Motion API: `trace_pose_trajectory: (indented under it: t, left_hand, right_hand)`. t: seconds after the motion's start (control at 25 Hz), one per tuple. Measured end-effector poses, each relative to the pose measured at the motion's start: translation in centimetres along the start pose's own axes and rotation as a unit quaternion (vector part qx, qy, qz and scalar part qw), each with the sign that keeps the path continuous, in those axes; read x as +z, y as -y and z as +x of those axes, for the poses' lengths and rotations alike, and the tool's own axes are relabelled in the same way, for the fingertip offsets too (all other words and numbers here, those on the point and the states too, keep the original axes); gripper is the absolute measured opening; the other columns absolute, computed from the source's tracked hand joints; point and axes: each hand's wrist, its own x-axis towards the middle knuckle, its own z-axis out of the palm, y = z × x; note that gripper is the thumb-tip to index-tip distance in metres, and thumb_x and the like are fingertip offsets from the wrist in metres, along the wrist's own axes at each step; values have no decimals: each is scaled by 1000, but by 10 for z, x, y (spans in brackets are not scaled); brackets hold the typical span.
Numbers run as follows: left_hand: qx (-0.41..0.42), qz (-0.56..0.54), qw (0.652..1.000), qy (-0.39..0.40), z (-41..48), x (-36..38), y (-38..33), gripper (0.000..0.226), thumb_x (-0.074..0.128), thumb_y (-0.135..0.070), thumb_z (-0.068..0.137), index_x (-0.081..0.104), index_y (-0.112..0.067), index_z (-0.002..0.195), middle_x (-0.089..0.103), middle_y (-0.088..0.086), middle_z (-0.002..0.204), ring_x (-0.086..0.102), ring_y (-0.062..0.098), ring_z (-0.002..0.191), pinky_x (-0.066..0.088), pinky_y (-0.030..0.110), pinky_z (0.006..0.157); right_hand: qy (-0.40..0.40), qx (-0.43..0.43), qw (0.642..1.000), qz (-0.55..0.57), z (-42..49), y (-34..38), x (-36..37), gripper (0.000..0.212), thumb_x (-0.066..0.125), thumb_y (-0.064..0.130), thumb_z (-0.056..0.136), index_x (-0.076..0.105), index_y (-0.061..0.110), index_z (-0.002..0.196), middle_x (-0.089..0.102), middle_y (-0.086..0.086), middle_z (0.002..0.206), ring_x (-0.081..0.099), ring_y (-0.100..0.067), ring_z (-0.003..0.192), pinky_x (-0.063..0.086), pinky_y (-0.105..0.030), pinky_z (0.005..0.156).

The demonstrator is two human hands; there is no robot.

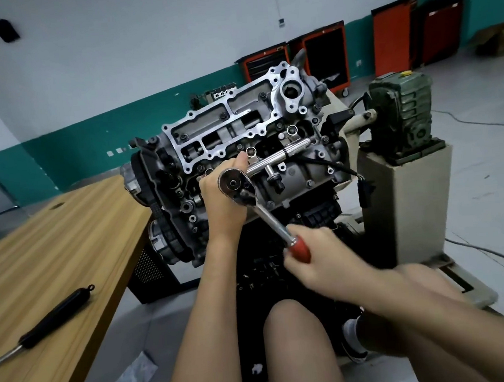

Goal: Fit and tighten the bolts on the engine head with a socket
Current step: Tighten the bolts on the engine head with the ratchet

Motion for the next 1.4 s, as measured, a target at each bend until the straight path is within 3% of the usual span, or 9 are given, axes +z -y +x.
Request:
trace_pose_trajectory:
  t: [0.12,0.24,0.4,0.52,0.72,0.88,0.96,1.2,1.4]
  left_hand:
    - [35,17,999,-12,7,7,0,56,55,-24,93,29,-31,44,29,-12,43,25,15,49,43,45,65]
    - [31,3,999,-6,5,7,2,50,54,-26,94,38,-36,48,35,-16,49,30,10,53,34,35,64]
    - [11,-10,999,-32,1,7,-1,53,54,-27,93,32,-33,45,31,-12,46,27,14,51,30,41,63]
    - [17,-50,999,-14,1,3,-2,51,55,-26,94,27,-24,51,26,-10,50,22,15,51,25,35,55]
    - [26,-4,1000,10,3,-3,0,51,53,-27,93,23,-22,52,26,0,53,23,29,55,29,44,60]
    - [27,-1,1000,8,4,2,2,50,53,-22,94,32,-7,52,37,15,54,34,34,55,38,43,70]
    - [23,-14,1000,-4,1,3,3,46,53,-20,94,39,-1,55,44,23,59,42,33,58,43,52,75]
    - [55,-8,998,-24,0,6,3,52,52,-23,95,25,-7,54,26,4,53,22,26,53,25,43,55]
    - [20,-14,999,-39,1,7,0,50,56,-19,92,35,-25,48,38,-9,47,36,14,49,44,44,62]
  right_hand:
    - [85,-64,975,-195,38,-4,-91,40,62,8,81,36,31,63,42,11,51,41,-2,44,31,-17,49]
    - [43,-71,954,-287,49,-2,-109,37,62,14,80,35,32,63,44,10,52,47,-7,46,34,-25,48]
    - [-57,16,998,1,-7,6,-3,39,65,13,81,34,26,62,41,6,51,41,-9,44,34,-24,47]
    - [-81,106,979,156,-16,27,72,23,54,32,80,37,26,66,43,0,58,40,-11,46,36,-25,46]
    - [50,-16,997,-59,7,4,-32,35,63,8,81,38,25,63,43,8,53,43,-5,45,31,-20,50]
    - [77,-85,941,-318,60,9,-123,27,64,15,80,44,27,67,46,10,52,48,-2,44,44,-22,55]
    - [27,-61,950,-304,50,3,-110,30,65,18,78,40,29,64,46,8,53,48,-8,47,40,-26,54]
    - [-67,56,991,97,-24,18,43,38,62,14,83,34,28,62,38,7,49,36,-9,41,32,-20,44]
    - [90,-16,984,-152,22,1,-70,33,61,11,81,39,28,65,49,3,58,51,-16,51,36,-23,52]
